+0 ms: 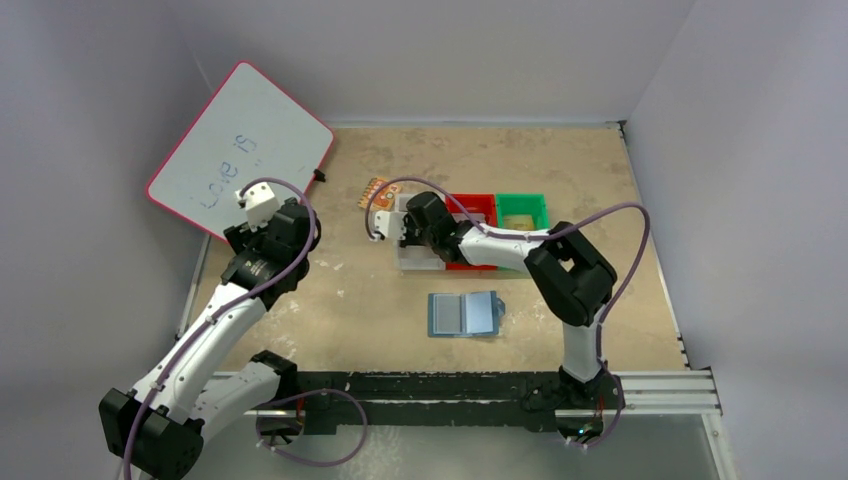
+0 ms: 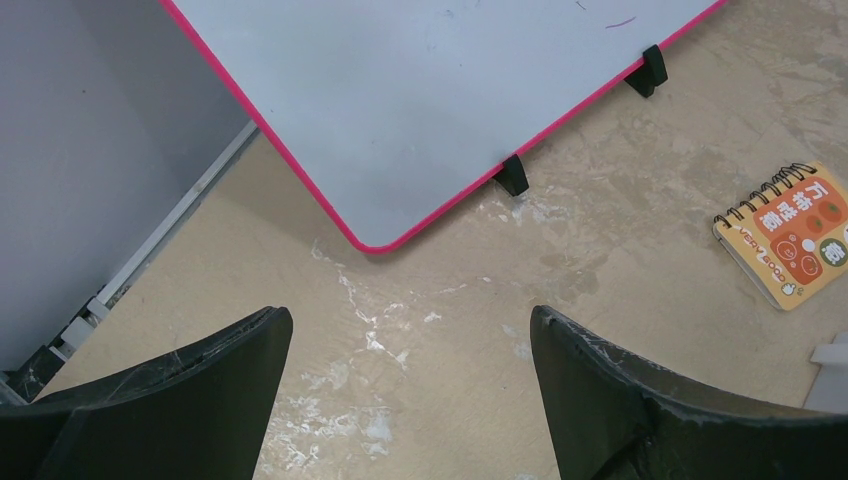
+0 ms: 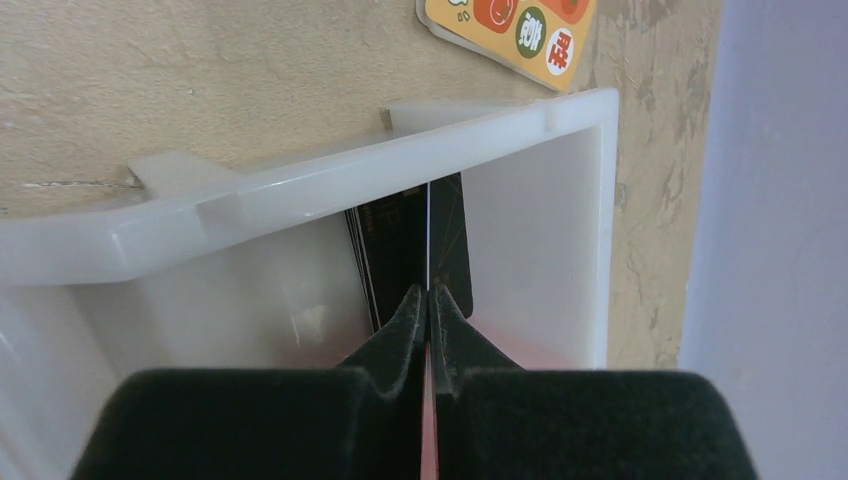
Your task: Take the credit cards out of the card holder
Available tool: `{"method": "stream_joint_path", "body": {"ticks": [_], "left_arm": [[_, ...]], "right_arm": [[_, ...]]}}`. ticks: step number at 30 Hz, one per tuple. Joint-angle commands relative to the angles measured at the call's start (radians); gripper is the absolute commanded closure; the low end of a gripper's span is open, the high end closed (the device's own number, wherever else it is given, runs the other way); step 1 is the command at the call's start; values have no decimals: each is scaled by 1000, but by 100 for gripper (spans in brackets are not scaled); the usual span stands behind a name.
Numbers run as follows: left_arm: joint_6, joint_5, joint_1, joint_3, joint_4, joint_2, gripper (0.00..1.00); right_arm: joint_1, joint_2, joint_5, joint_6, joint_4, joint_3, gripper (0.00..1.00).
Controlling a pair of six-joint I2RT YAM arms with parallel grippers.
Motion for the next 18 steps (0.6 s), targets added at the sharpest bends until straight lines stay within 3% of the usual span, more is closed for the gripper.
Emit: {"method": "stream_joint_path", "body": {"ticks": [1, 7, 18], "left_arm": [[13, -29, 5, 28, 8, -12, 11], [15, -25, 5, 27, 6, -6, 11], [18, -17, 5, 28, 8, 5, 11]], "right_arm": [[-10, 5, 10, -53, 67, 48, 97], [-21, 37, 2, -89, 48, 57, 92], [-40, 31, -33, -93, -16, 66, 72]]}}
